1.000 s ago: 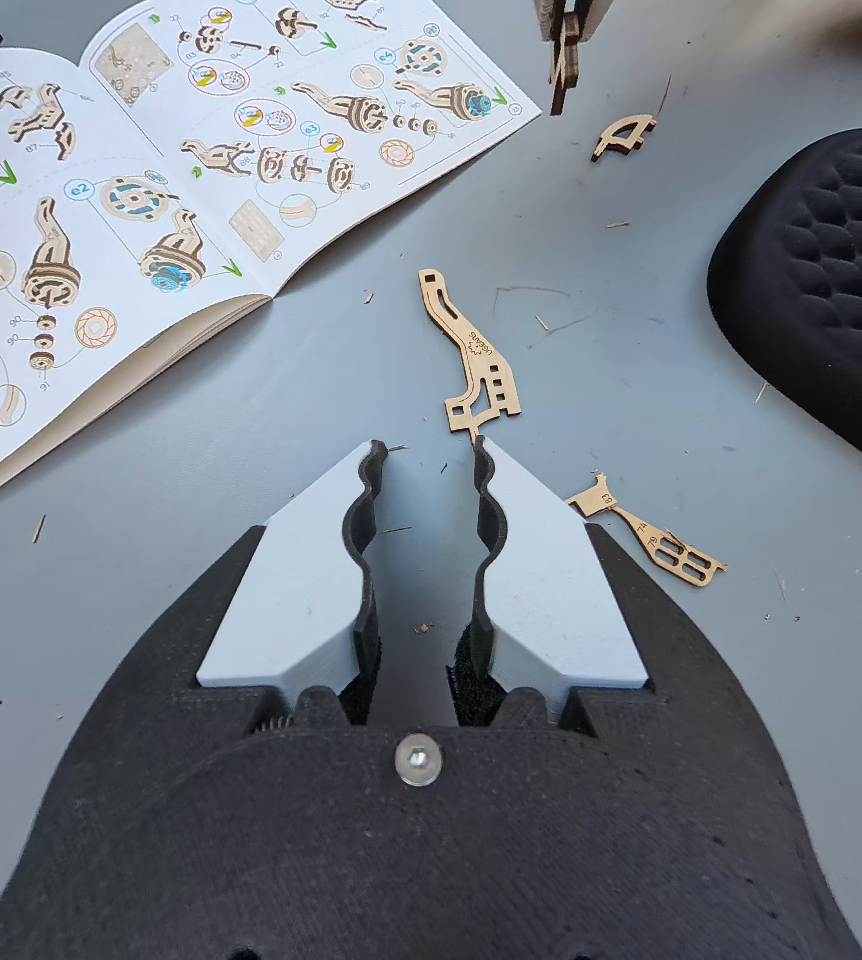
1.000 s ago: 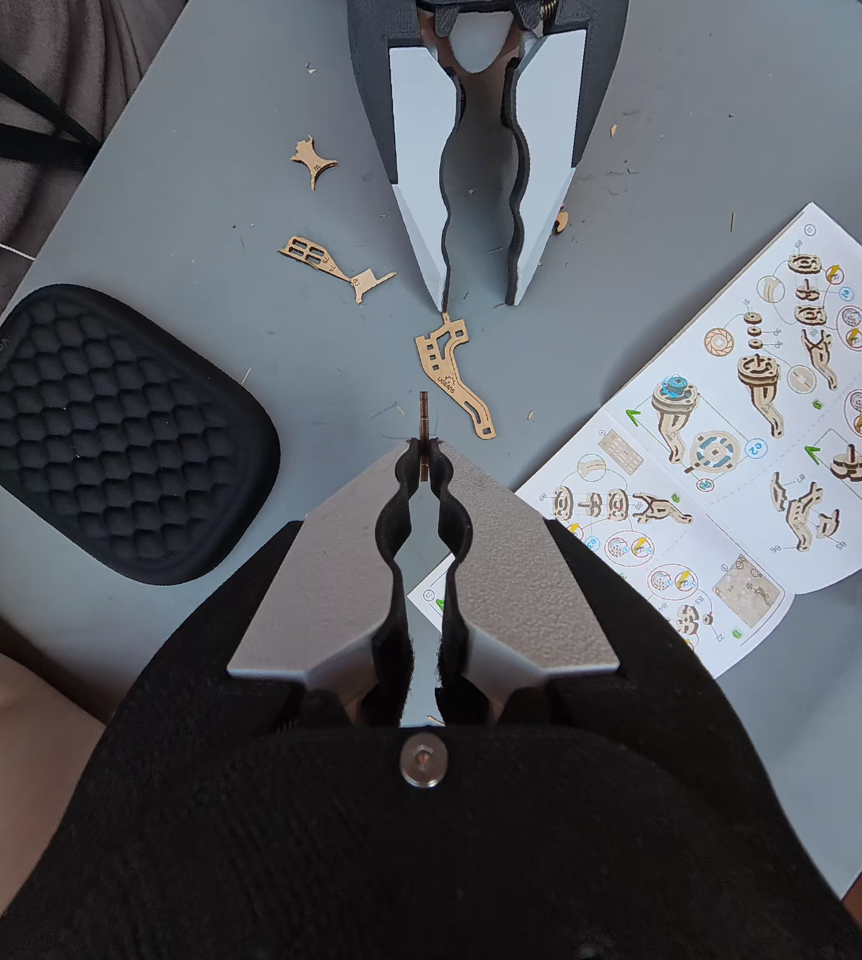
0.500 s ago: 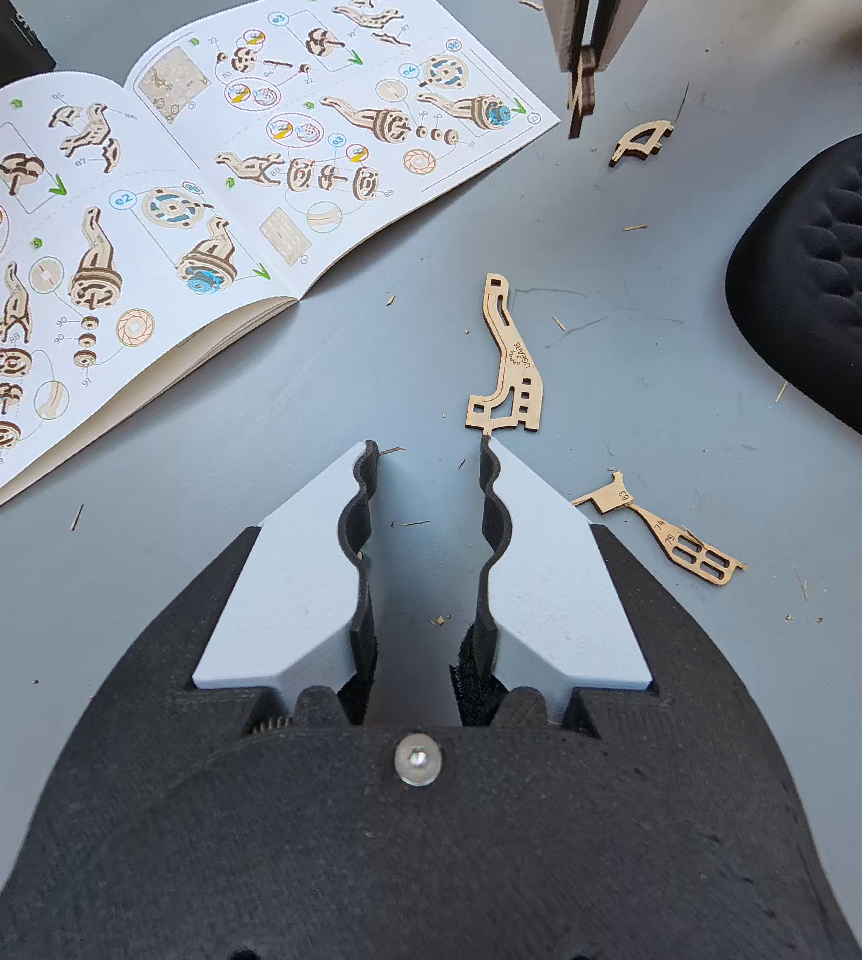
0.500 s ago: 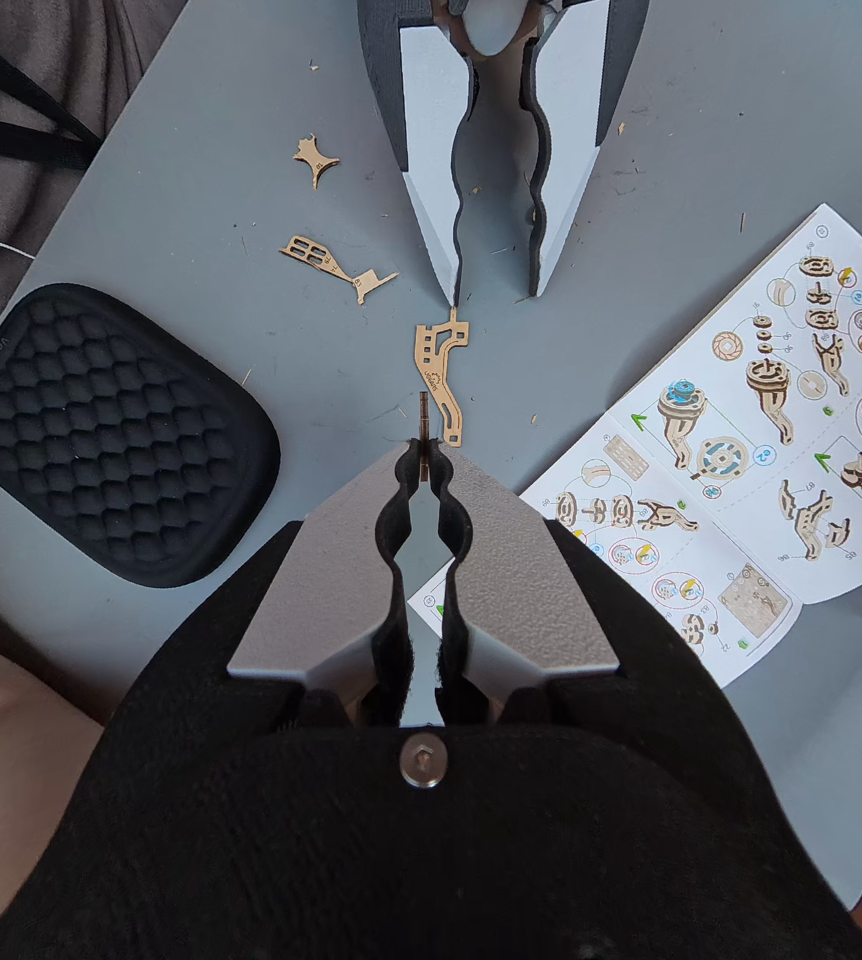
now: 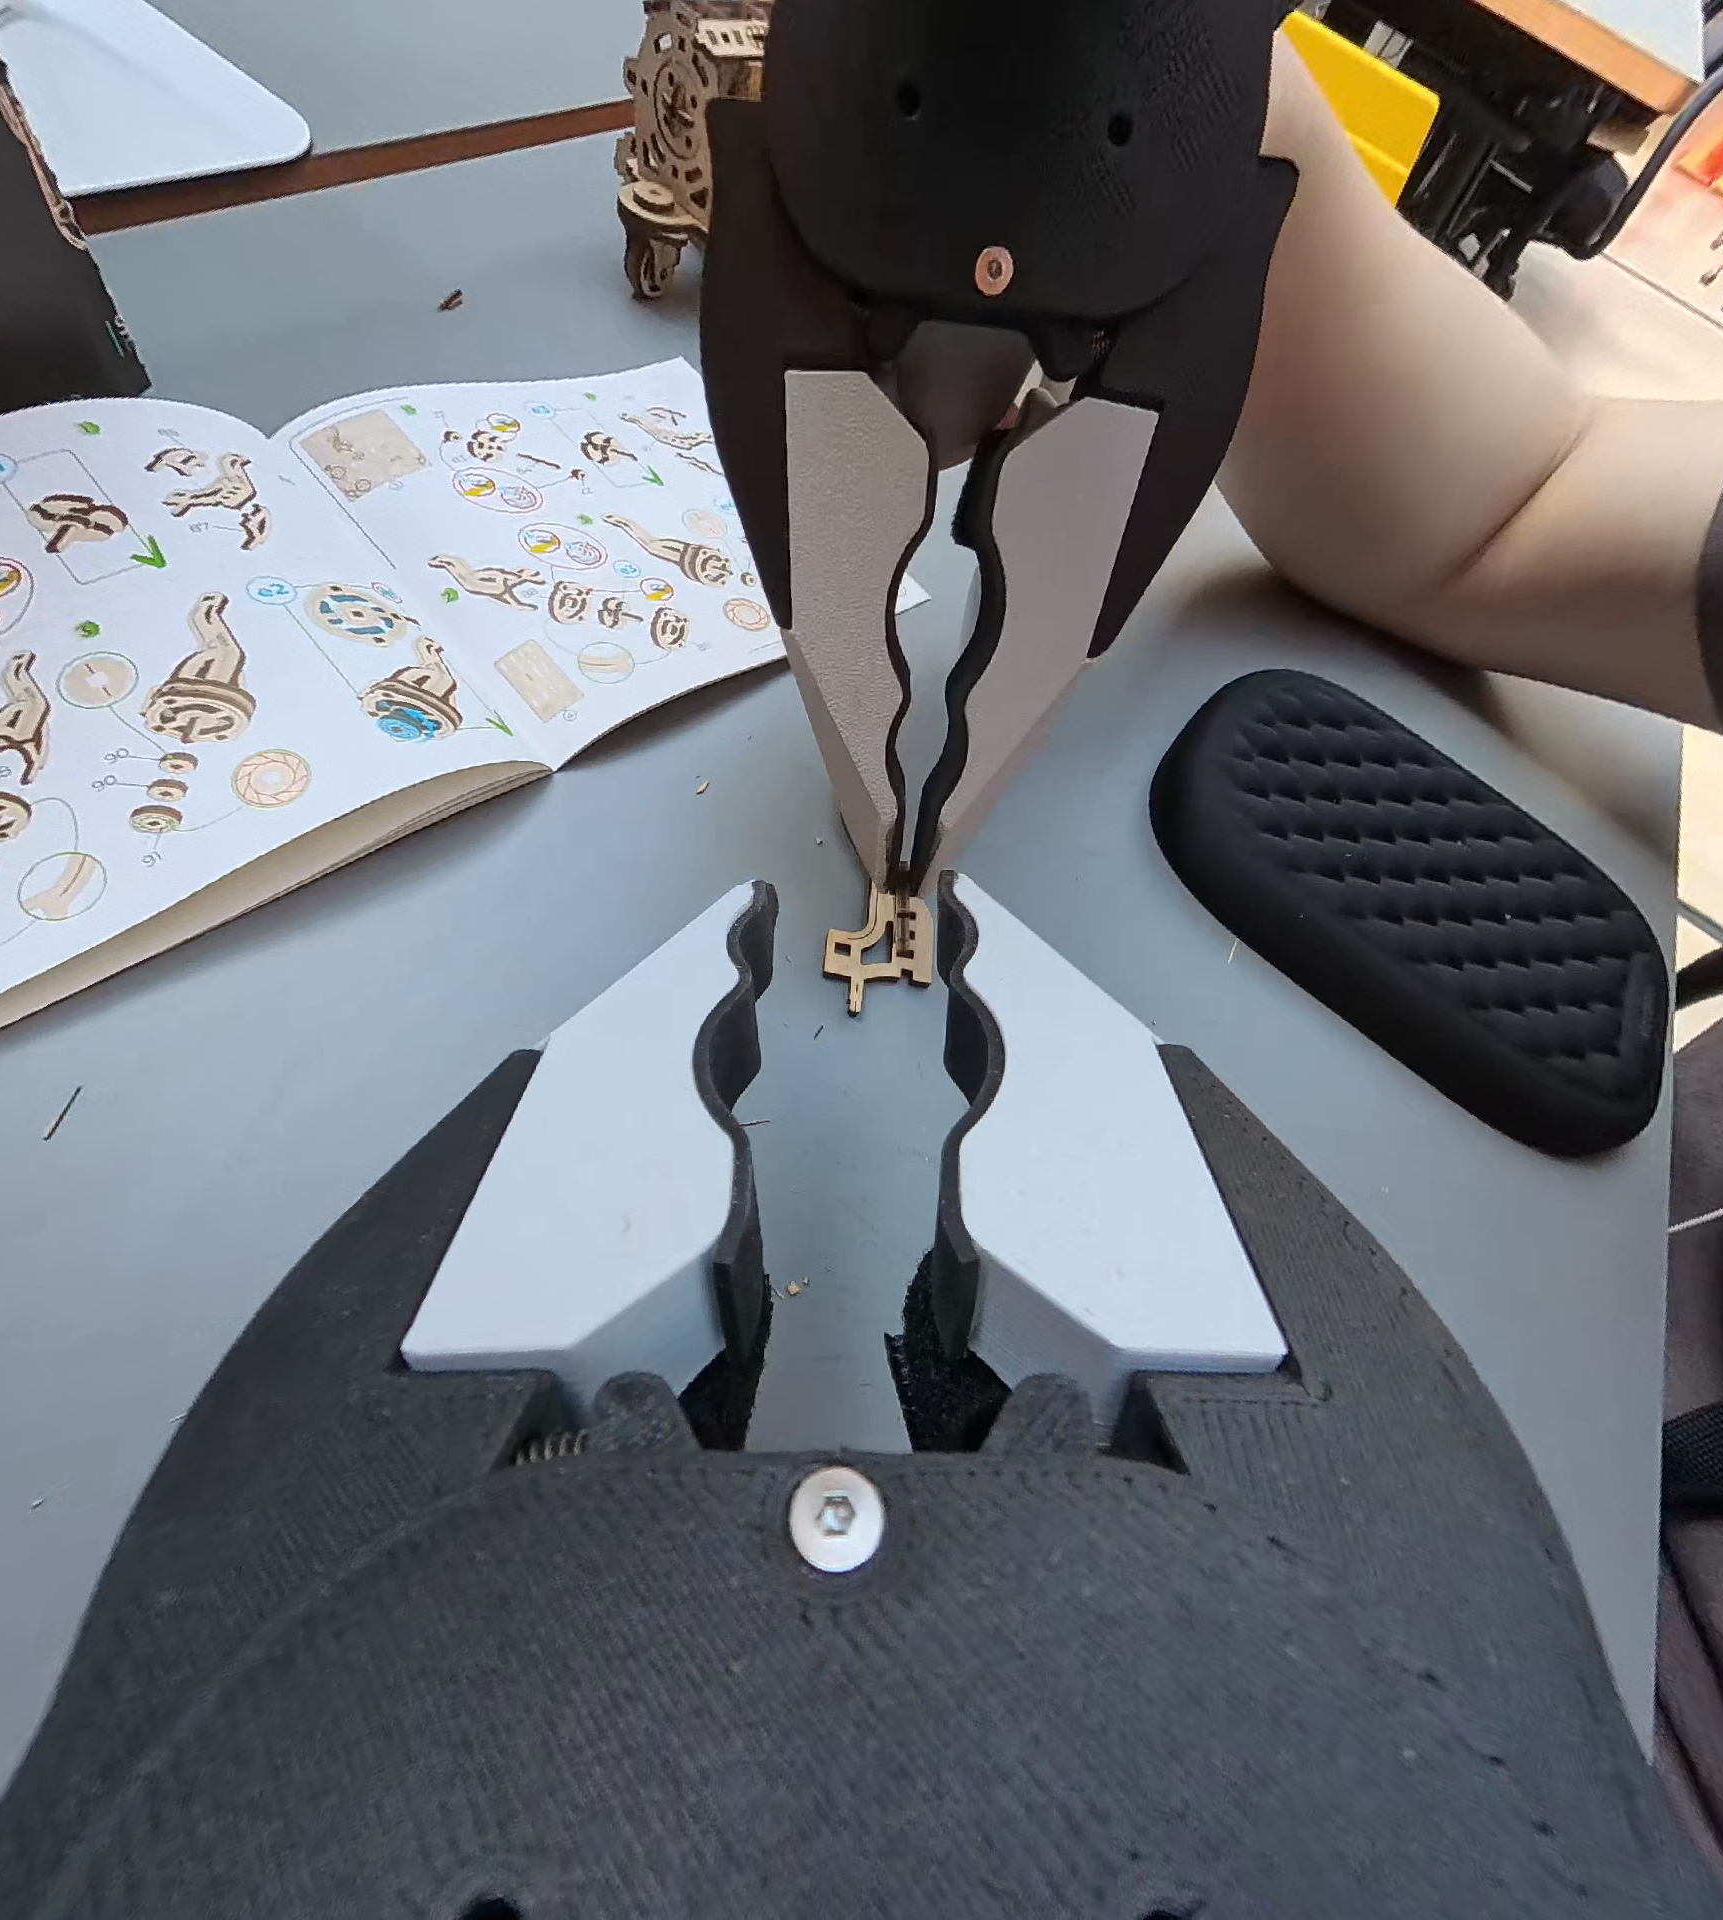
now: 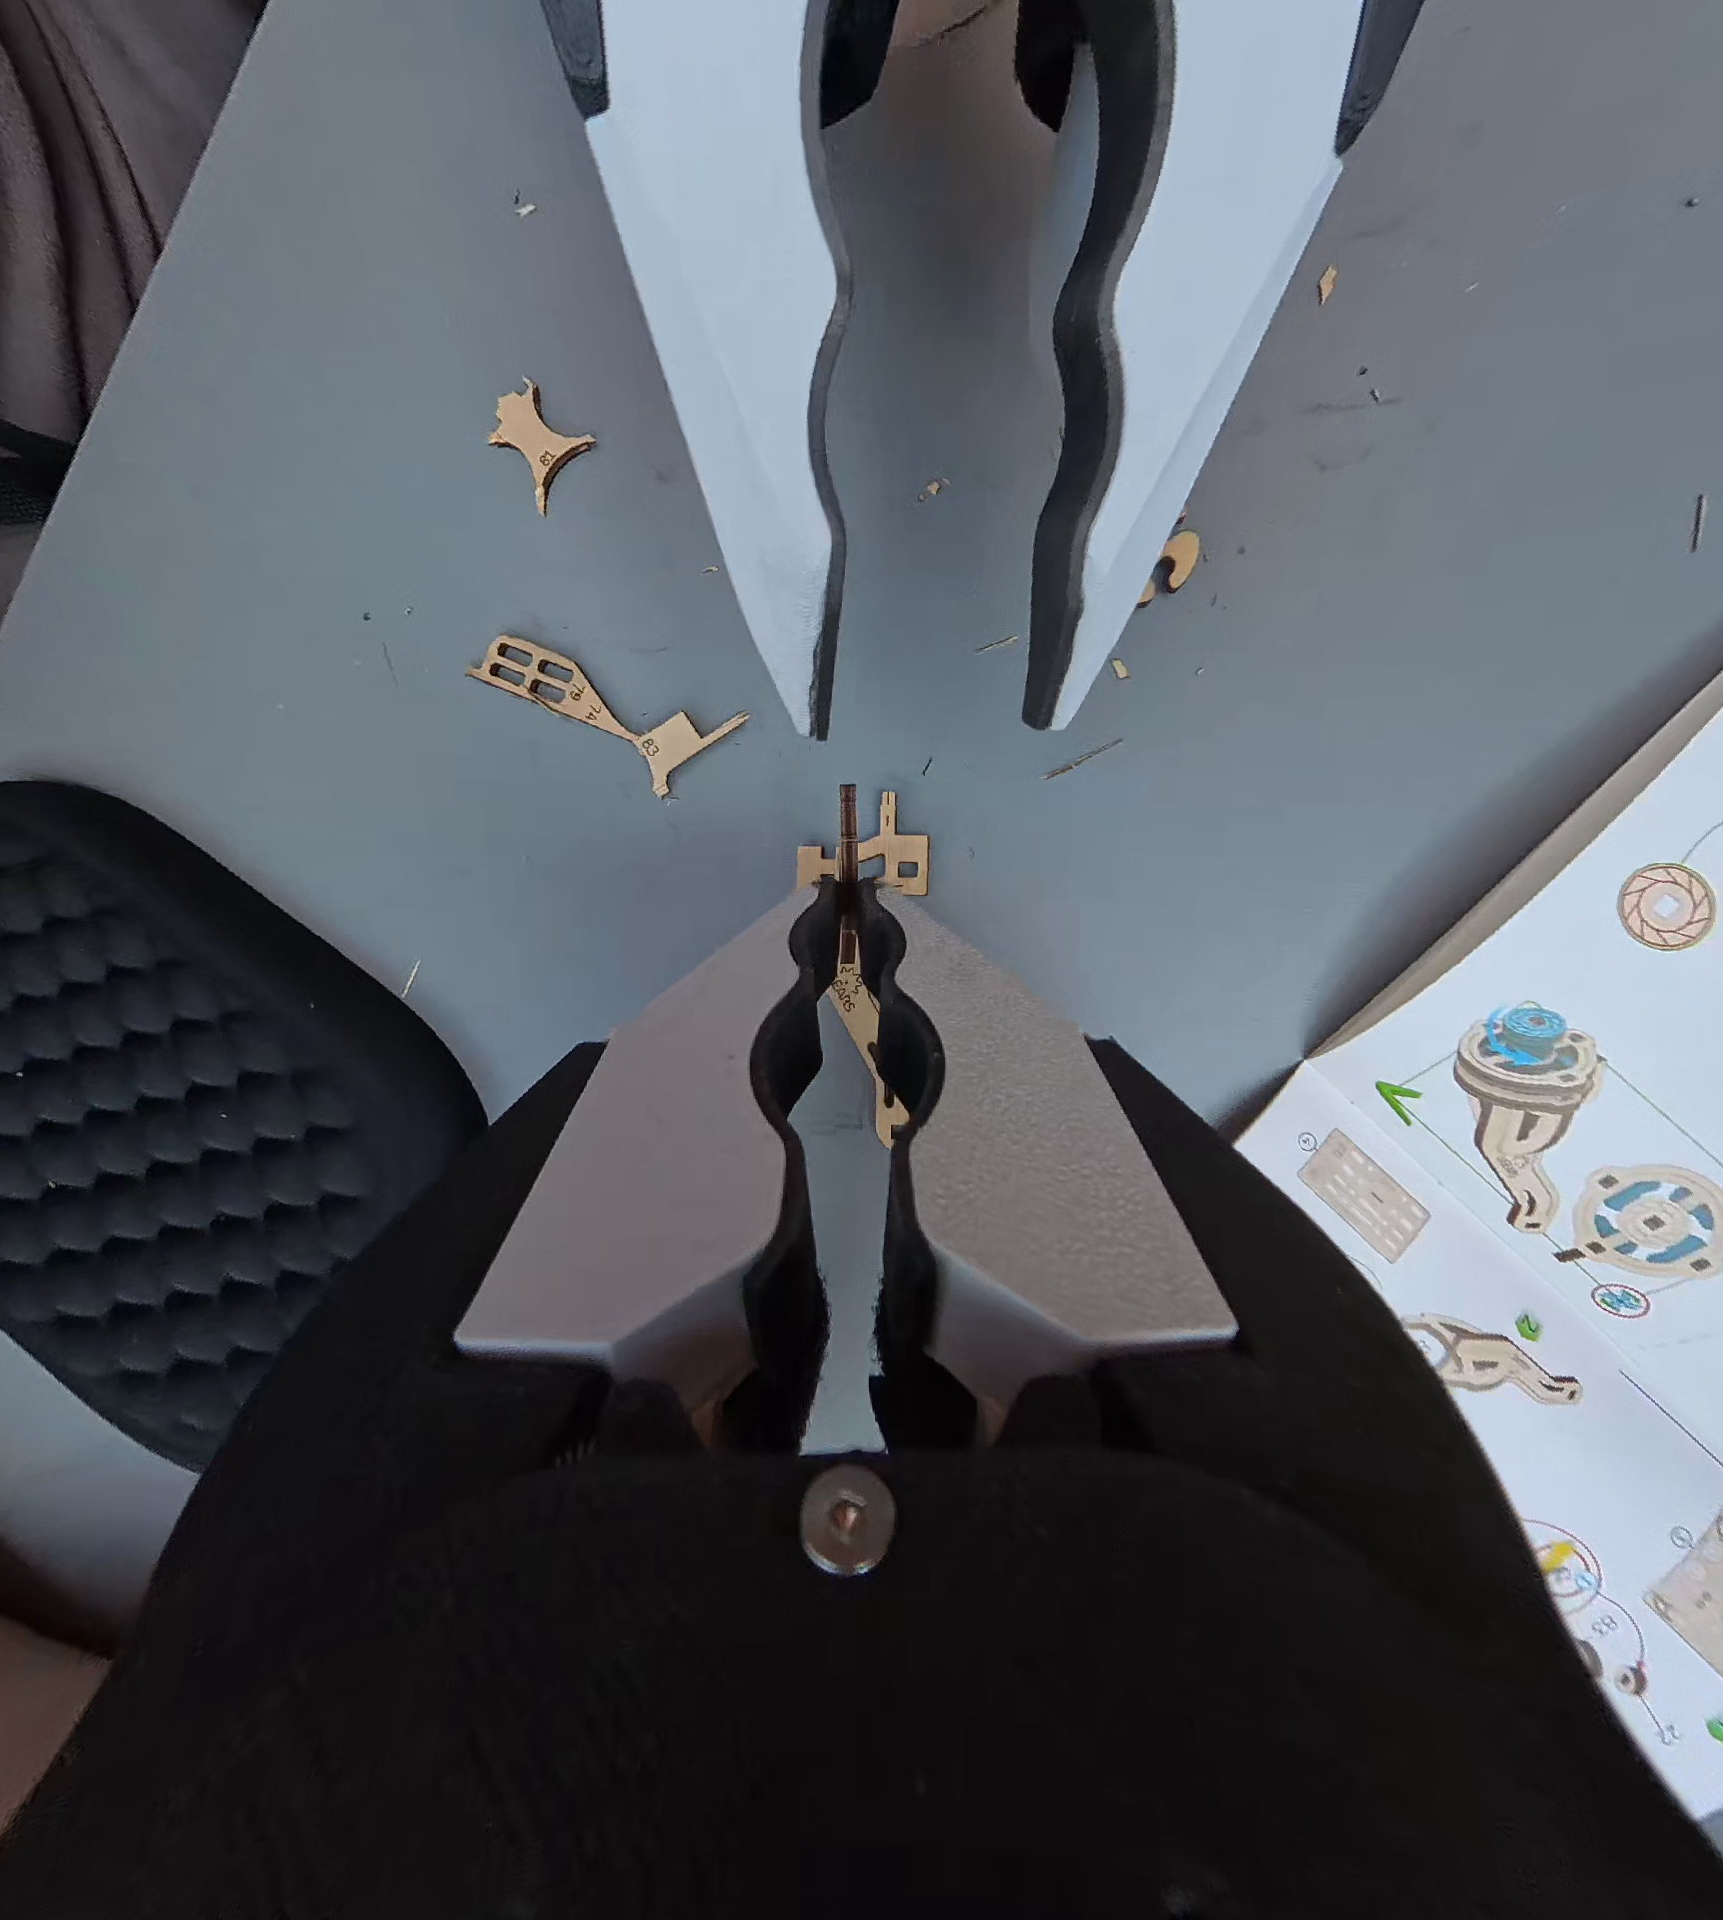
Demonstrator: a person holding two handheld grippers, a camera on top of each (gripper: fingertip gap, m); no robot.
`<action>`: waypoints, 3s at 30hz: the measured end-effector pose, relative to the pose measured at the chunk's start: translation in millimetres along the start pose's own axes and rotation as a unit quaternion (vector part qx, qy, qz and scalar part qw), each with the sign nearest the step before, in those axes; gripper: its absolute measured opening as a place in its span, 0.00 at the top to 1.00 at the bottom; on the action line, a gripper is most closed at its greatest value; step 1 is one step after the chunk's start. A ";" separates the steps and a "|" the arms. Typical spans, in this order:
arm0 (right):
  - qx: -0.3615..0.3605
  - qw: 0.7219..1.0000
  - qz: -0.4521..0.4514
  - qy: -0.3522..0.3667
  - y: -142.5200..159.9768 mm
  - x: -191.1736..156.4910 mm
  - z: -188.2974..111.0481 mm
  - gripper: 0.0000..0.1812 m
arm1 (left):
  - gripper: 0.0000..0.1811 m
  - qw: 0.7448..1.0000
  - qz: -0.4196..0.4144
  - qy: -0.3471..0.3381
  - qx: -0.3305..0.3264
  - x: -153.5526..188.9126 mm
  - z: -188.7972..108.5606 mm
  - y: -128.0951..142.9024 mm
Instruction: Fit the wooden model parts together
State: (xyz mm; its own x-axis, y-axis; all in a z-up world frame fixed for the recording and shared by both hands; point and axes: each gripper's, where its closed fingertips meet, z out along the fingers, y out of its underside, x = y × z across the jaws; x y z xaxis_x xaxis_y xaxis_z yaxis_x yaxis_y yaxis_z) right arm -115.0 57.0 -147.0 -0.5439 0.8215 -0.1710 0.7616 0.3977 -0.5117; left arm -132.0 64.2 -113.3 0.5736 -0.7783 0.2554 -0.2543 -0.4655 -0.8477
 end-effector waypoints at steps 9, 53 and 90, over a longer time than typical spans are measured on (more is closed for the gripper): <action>-0.014 1.000 0.015 -0.014 0.7 -4.0 9.3 0.99 | 0.86 0.998 0.020 0.003 -0.053 6.5 20.8 17.2; -0.034 0.998 -0.037 0.033 7.9 -5.9 15.4 0.99 | 0.99 0.983 0.138 -0.032 -0.112 14.7 37.7 39.2; -0.066 0.995 -0.031 0.064 11.0 -6.1 15.0 0.99 | 0.99 0.978 0.170 -0.050 -0.108 15.2 38.3 40.0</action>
State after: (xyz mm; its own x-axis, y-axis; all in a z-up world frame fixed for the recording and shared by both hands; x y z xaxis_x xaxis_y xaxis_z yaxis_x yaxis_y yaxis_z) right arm -108.6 50.2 -164.2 -0.5493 0.8351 -0.0296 0.7713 0.4931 -0.4024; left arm -103.6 49.9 -161.2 0.4975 -0.8637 -0.0802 -0.5960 -0.2732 -0.7551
